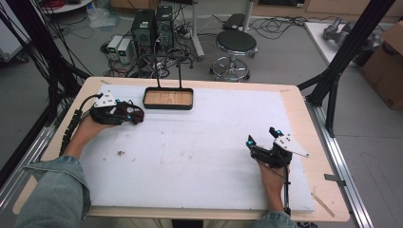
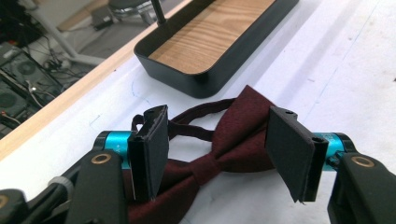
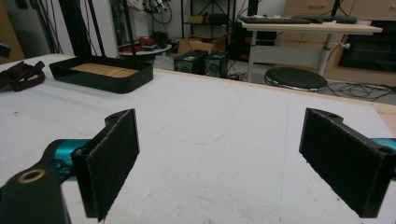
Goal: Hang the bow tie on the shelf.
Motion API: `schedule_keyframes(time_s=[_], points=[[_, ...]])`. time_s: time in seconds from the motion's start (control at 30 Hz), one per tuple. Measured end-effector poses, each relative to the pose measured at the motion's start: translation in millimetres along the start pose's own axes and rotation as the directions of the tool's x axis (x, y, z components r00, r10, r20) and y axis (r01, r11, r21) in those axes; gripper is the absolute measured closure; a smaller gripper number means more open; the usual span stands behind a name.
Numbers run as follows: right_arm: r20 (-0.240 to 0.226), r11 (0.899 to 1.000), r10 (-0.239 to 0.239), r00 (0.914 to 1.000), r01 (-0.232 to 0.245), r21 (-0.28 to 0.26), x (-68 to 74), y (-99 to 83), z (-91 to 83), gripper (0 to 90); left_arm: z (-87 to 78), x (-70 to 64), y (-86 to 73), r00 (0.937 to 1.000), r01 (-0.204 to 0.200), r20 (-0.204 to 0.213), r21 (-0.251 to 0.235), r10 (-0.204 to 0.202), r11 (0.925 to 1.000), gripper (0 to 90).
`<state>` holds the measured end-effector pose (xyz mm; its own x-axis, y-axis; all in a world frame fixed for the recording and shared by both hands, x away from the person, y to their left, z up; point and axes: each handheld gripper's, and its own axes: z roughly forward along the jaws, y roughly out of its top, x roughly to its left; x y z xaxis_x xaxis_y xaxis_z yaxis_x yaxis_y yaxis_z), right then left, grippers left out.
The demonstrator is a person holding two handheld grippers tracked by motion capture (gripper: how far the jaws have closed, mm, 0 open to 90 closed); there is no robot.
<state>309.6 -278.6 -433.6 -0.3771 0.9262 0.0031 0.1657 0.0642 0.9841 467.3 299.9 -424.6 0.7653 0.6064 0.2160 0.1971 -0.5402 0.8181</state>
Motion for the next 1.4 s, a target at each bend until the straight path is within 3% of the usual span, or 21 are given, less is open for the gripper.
schedule_keyframes(time_s=[0.1,0.17,0.23,0.33,0.37,0.47,0.57,0.77,0.97,1.13,1.4], points=[[-0.002,1.0,0.003,1.0,-0.003,0.002,-0.1,0.0,-0.1,11.2,4.5,5.1,2.2,0.999,-0.005,0.045,0.039,0.003,0.9992,42.5],[0.0,1.0,0.001,1.0,-0.001,0.001,-0.1,-0.1,0.0,11.2,7.8,5.4,3.9,0.9969,-0.034,0.074,0.076,0.028,0.9966,43.2],[-0.004,1.0,0.003,1.0,-0.003,0.004,0.0,-0.1,0.2,11.3,11.2,5.8,4.9,0.9927,-0.067,0.107,0.11,0.055,0.9917,43.7],[-0.002,1.0,0.004,1.0,-0.004,0.004,0.2,-0.1,0.2,11.3,16.1,4.4,4.4,0.9884,-0.085,0.137,0.144,0.065,0.986,47.0],[-0.002,1.0,0.001,1.0,-0.001,0.005,0.1,-0.1,0.2,11.3,20.0,2.8,2.7,0.9831,-0.103,0.167,0.175,0.074,0.9792,49.5],[0.0,1.0,0.001,1.0,-0.001,0.006,0.3,-0.1,0.1,11.3,20.9,1.9,2.7,0.9811,-0.123,0.17,0.18,0.092,0.9759,54.6],[0.0,1.0,0.003,1.0,-0.003,0.005,0.0,-0.1,0.2,11.3,18.9,3.1,2.8,0.9809,-0.134,0.164,0.173,0.105,0.9758,67.6],[0.002,1.0,0.003,1.0,-0.003,0.008,0.2,-0.2,0.1,11.3,17.3,1.2,3.1,0.9873,-0.127,0.117,0.177,0.107,0.9761,75.4],[0.005,1.0,0.006,1.0,-0.006,0.009,-0.3,-0.3,0.0,11.3,5.6,2.2,12.5,0.9937,-0.093,0.075,0.137,0.084,0.9861,77.5],[0.006,1.0,0.005,1.0,-0.005,0.009,-0.5,-0.3,0.2,11.3,-9.2,4.2,26.6,0.9981,-0.044,0.046,0.048,0.042,0.9979,77.5],[0.005,1.0,0.009,0.9999,-0.009,0.012,-0.5,-0.4,0.4,11.3,-21.5,4.6,48.2,0.9982,-0.024,0.054,-0.032,0.025,0.9992,77.5]])
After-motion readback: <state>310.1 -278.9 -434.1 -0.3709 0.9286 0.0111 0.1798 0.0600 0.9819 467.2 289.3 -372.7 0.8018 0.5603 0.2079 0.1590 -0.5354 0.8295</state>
